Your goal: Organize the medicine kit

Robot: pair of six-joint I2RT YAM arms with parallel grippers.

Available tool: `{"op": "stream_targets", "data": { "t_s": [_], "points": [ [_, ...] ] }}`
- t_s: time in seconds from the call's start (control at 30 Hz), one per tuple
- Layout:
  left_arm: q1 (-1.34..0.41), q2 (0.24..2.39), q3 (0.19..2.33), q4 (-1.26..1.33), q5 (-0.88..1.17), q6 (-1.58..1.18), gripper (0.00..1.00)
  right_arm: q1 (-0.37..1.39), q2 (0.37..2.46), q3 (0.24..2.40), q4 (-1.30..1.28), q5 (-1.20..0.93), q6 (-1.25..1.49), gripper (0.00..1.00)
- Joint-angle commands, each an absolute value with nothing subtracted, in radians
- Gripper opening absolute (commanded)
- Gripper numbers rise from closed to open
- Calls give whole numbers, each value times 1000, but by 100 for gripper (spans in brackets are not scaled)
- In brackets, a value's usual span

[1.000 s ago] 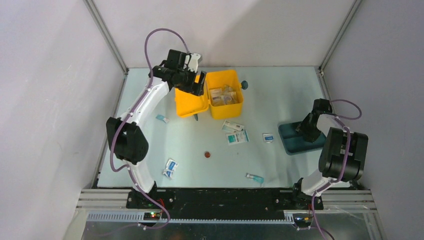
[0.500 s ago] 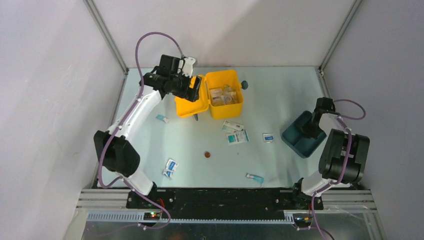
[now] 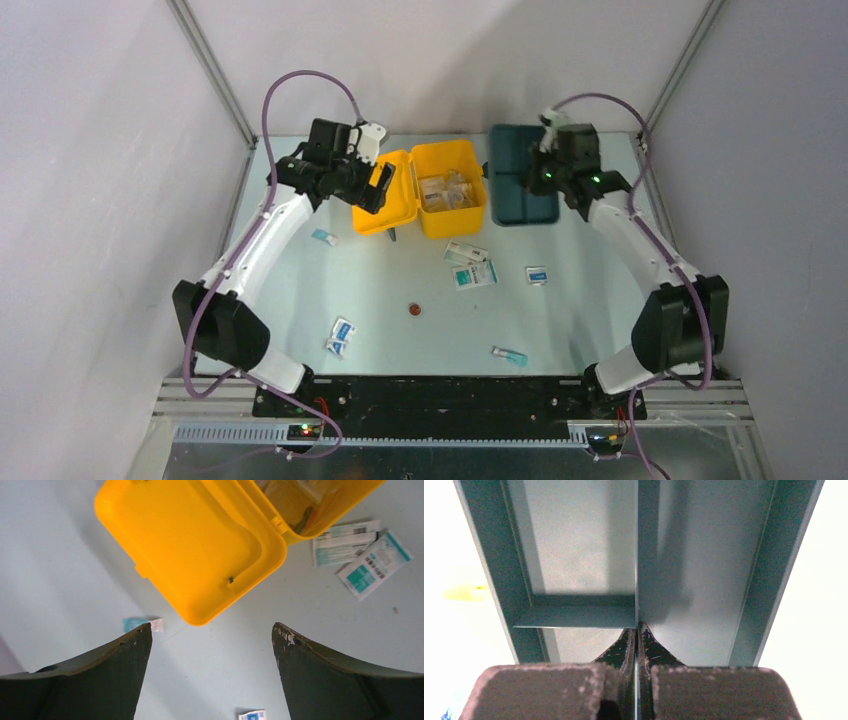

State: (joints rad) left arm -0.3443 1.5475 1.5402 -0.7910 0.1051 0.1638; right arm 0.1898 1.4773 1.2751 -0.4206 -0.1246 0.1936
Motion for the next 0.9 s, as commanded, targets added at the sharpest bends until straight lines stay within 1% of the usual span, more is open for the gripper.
{"op": "stream_targets", "data": {
  "t_s": [0.0, 0.17, 0.37, 0.5, 0.63, 0.87],
  "points": [
    [-328, 1460, 1525, -770, 14, 274, 94, 320, 1606, 1471, -326, -213, 57, 0],
    [-289, 1388, 1438, -765, 37, 263, 94, 430, 1815, 1718, -389, -216, -17, 0],
    [-272, 1324, 1356, -752, 44, 269, 94, 500, 1957, 1846, -406, -138, -67, 0],
    [-250, 1310, 1343, -750, 55, 263, 95, 523, 2000, 1877, -400, -74, -30, 0],
    [-234, 1305, 1333, -751, 70, 252, 95, 532, 2058, 1925, -412, -13, 70, 0],
    [-218, 1285, 1309, -750, 73, 247, 95, 530, 2180, 2166, -566, 65, 225, 0]
  ]
}}
